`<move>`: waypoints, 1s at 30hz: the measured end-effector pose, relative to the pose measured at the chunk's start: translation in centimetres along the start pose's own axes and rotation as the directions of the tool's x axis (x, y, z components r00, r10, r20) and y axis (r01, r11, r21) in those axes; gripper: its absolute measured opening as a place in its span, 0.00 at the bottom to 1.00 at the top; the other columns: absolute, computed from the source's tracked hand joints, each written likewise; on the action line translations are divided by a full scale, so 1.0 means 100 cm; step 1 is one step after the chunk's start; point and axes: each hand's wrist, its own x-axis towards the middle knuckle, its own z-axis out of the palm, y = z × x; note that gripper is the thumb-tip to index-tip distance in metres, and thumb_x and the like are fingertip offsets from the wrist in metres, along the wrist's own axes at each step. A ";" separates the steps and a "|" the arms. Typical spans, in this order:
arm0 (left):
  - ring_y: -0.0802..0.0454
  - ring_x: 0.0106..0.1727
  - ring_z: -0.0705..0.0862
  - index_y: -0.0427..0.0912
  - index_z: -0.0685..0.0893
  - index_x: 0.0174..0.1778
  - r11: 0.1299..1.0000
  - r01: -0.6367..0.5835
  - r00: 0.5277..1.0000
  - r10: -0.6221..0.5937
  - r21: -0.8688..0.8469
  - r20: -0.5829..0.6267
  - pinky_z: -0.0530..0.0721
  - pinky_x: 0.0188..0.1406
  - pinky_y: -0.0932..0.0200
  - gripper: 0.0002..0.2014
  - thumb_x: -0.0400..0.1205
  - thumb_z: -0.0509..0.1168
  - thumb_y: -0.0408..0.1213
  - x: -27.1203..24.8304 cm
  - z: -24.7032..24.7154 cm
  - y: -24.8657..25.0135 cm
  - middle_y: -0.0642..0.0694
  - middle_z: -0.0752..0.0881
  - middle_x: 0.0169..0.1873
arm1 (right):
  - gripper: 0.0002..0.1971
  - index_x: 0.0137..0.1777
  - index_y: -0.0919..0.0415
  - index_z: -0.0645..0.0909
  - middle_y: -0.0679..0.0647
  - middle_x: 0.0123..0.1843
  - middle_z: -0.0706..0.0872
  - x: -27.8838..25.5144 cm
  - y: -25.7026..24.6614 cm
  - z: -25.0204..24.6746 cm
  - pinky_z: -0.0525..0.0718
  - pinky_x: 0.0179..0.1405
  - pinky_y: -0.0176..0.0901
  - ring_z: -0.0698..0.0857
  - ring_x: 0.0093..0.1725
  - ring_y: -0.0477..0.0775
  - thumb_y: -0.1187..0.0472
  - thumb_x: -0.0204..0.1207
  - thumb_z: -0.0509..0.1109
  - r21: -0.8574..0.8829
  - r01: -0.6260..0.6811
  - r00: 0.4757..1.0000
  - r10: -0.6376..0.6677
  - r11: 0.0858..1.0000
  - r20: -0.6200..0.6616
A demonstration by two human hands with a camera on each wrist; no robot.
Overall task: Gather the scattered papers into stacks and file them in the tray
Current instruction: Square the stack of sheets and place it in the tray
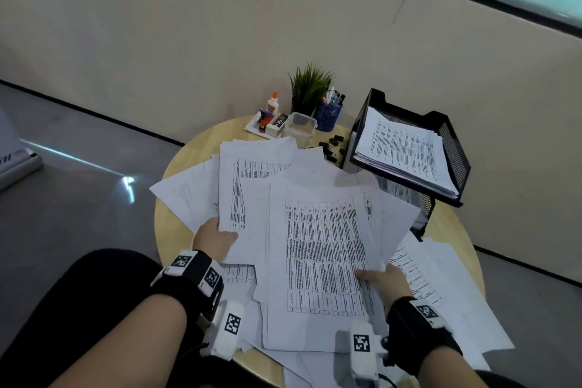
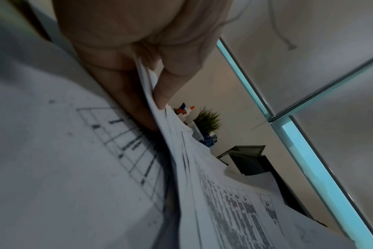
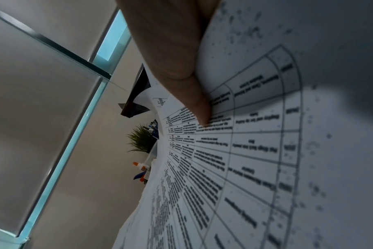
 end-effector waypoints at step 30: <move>0.39 0.51 0.84 0.29 0.80 0.52 0.982 0.109 0.970 -0.071 -0.155 0.233 0.80 0.60 0.40 0.10 0.77 0.69 0.27 0.001 0.003 -0.003 0.32 0.84 0.48 | 0.33 0.77 0.66 0.65 0.61 0.66 0.79 0.018 -0.009 0.035 0.76 0.65 0.54 0.79 0.64 0.60 0.49 0.78 0.69 -0.098 0.048 0.994 -0.038 0.994 0.106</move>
